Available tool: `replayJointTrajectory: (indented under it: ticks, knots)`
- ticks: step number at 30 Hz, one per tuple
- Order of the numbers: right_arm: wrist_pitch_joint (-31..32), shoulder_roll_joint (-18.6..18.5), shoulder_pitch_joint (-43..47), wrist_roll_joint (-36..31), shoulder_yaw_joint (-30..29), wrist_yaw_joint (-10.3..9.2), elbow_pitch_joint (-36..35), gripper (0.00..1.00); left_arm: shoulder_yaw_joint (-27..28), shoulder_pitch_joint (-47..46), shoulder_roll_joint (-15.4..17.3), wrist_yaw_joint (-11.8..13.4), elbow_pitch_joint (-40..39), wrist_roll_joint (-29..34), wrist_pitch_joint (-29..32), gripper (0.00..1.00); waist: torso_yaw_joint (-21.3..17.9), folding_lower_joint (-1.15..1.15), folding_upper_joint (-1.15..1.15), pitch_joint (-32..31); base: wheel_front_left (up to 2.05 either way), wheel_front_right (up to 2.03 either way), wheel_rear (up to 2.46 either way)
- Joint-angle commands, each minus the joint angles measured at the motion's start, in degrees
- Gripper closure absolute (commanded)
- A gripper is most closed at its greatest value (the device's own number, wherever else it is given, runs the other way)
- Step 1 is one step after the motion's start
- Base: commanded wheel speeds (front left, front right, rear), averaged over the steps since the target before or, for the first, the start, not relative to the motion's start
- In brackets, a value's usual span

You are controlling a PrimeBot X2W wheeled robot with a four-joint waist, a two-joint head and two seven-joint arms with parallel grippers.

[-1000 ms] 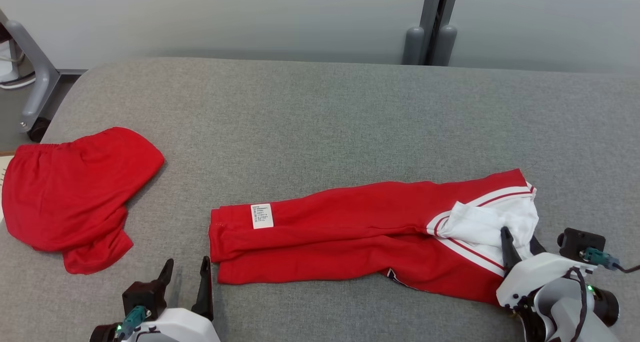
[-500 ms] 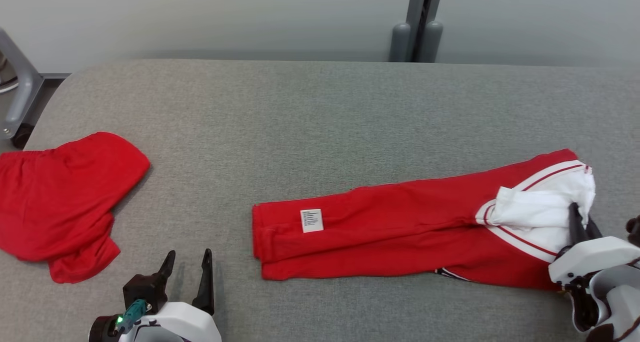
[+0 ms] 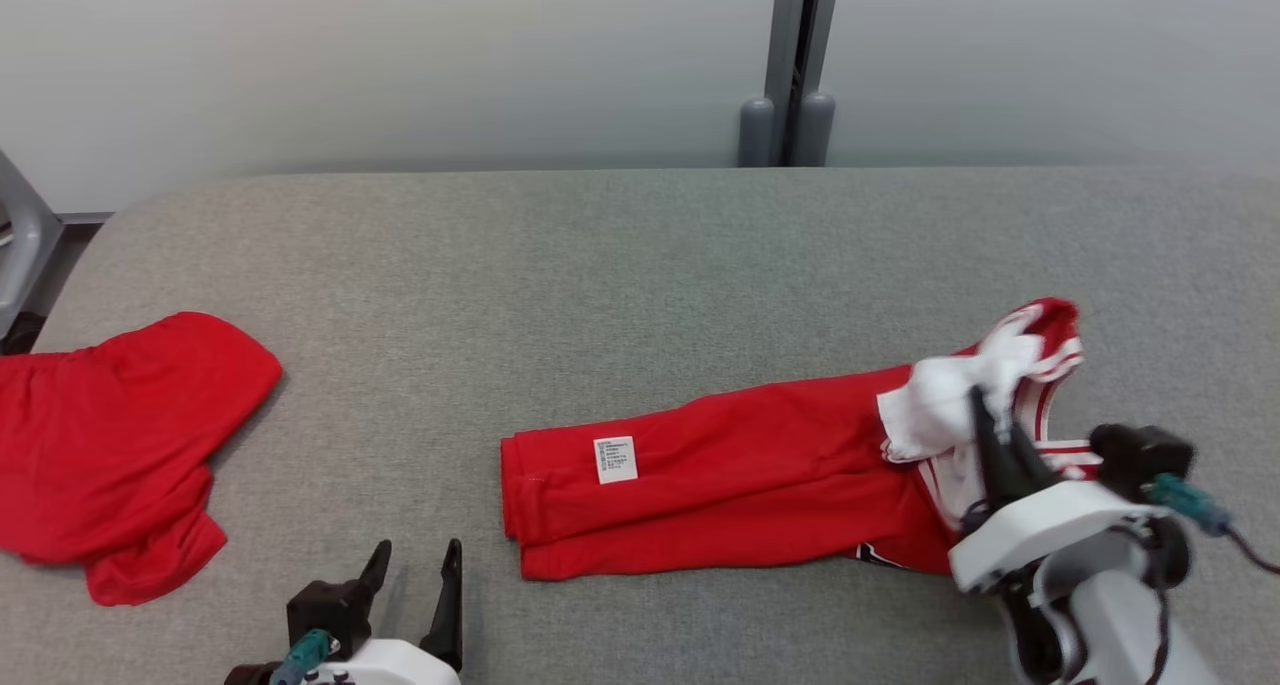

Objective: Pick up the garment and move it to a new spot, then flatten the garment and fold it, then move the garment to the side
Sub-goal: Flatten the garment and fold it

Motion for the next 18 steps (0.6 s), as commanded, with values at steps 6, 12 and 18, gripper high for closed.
replayJointTrajectory:
  ticks: [6, 12, 18]
  knots:
    - [2.4, 1.0, 2.6, 6.0, 12.1, 0.00, -3.3, 1.00, -1.3, 1.5, 0.3, 0.2, 0.1, -0.1, 0.0, 0.00, 4.5, 0.00, 0.00, -1.8, 0.00, 0.00, 0.00]
    - [3.2, 1.1, 0.8, 9.1, 18.6, 0.00, -2.8, 1.00, -2.5, 1.2, 0.3, 0.3, 0.4, -0.2, 0.0, 0.00, 9.2, 0.00, 0.00, -1.7, 0.00, 0.00, 0.00]
    - [2.8, 1.1, -2.6, 12.7, 24.2, 0.00, -0.2, 1.00, -3.8, 0.7, 0.3, 0.1, 0.4, -0.6, 0.0, 0.00, 15.0, 0.00, 0.00, -1.1, 0.00, 0.00, 0.00]
